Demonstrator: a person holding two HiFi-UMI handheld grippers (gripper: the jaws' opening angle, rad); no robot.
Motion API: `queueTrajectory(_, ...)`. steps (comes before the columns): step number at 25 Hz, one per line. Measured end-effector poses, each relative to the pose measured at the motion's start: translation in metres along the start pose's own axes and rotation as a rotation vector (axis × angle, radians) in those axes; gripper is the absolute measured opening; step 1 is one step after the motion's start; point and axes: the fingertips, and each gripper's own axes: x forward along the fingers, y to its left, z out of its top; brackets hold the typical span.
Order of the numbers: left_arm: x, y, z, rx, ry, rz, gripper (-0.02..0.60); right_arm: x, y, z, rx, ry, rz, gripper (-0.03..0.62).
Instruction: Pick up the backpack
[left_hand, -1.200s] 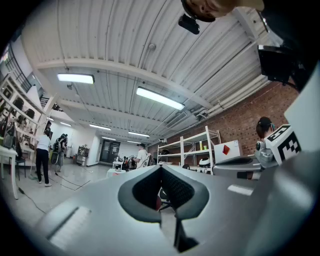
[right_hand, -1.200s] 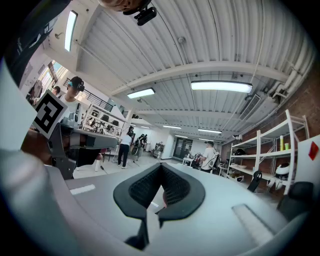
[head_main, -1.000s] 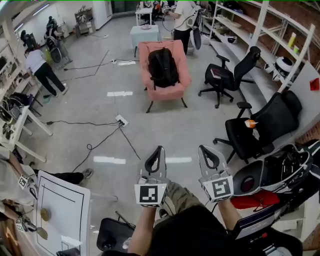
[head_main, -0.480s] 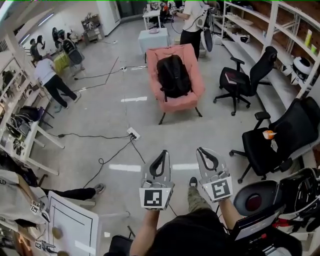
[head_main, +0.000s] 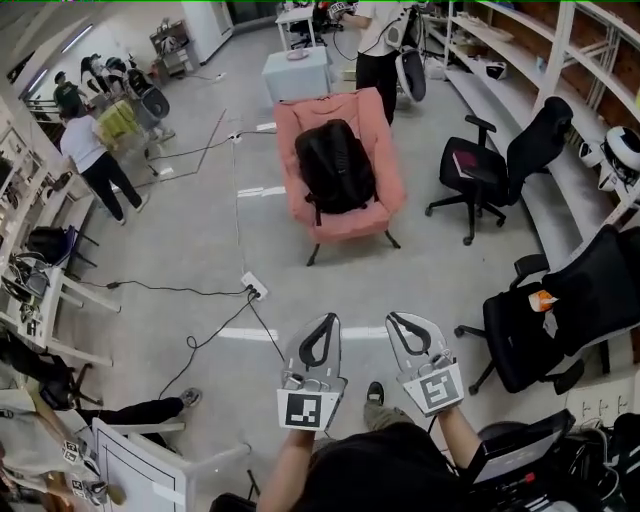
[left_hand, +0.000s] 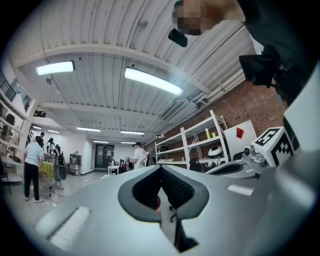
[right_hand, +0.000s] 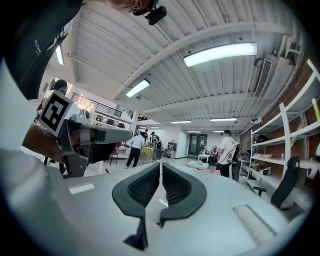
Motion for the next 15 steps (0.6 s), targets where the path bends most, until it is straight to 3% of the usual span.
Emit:
queueTrajectory(6, 0.06, 0.035, -0.043, -0.067, 0.123, 0.078, 0.002, 0.063, -0.045, -0.014, 0.013, 0.016, 0.051, 0.023)
queueTrajectory(10, 0.097, 0.07, -0.065, -0.101, 0.123, 0.111, 0.002, 0.1, -0.064, -0.03, 0.032, 0.055, 0.061, 0.011)
queueTrajectory(15, 0.165, 0.111, -0.104, -0.137, 0.14, 0.056, 0.002, 0.156, -0.104, -0.053, 0.024, 0.111, -0.007, 0.012)
